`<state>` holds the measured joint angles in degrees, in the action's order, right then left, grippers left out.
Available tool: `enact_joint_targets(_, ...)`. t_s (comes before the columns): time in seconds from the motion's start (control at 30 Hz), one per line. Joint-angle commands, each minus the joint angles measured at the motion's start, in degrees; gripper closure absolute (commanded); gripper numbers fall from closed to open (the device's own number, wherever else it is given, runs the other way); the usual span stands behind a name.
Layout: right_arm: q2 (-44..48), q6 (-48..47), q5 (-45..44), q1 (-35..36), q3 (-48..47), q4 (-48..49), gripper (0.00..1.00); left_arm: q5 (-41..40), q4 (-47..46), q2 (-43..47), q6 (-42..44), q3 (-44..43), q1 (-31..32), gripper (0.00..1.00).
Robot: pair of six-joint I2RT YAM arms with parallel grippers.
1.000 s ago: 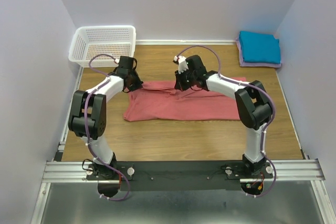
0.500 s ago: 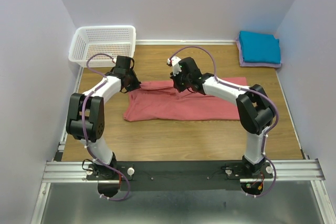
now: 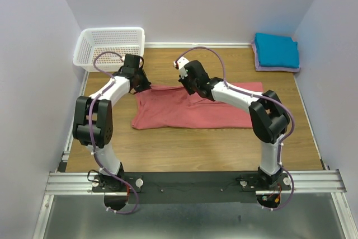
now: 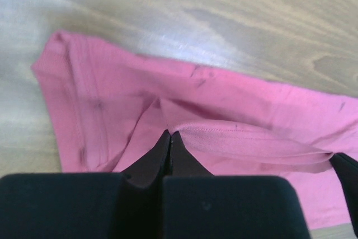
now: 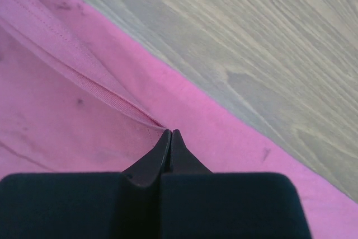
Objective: Fold and stack the t-shirts
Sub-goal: Fold the tshirt
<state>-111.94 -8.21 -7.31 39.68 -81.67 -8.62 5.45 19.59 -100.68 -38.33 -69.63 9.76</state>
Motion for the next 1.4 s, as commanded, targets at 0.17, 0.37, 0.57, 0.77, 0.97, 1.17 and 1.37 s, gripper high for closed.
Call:
enact_joint_targets(0.17, -4.08, -3.66, -5.61, 0.22, -2.80, -0.52, 0.99, 0.61, 1.67, -5.05, 1.85, -5.52, -0.79, 1.00)
enact_joint_targets(0.37, -2.85, -3.05, -6.66, 1.71, -1.13, -0.43, 0.99, 0.96, 1.94, -4.08, 2.55, -3.77, -1.15, 1.00)
enact_joint_targets(0.57, -1.18, -2.16, -7.81, 4.79, 1.51, -0.43, 0.99, 1.58, 1.94, -1.01, 3.43, -0.52, -1.50, 1.00)
enact_joint_targets(0.77, -0.48, -1.29, -8.60, 6.46, 3.53, -0.43, 0.99, 2.02, 2.11, 0.84, 4.31, 2.03, -2.29, 1.00)
enact_joint_targets(0.97, 1.46, -1.02, -6.14, 7.08, 5.03, -0.43, 0.99, 2.11, 1.85, 1.98, 5.01, 4.76, -2.73, 1.00)
enact_joint_targets(1.17, 3.39, 0.21, -0.78, 7.43, 6.96, -0.43, 0.95, 2.28, 1.67, 2.33, 5.63, 6.43, -2.82, 1.00)
enact_joint_targets(1.37, 4.80, 1.53, 5.63, 7.52, 9.59, -0.52, 0.89, 1.40, 1.58, 3.47, 5.63, 8.01, -2.82, 0.94)
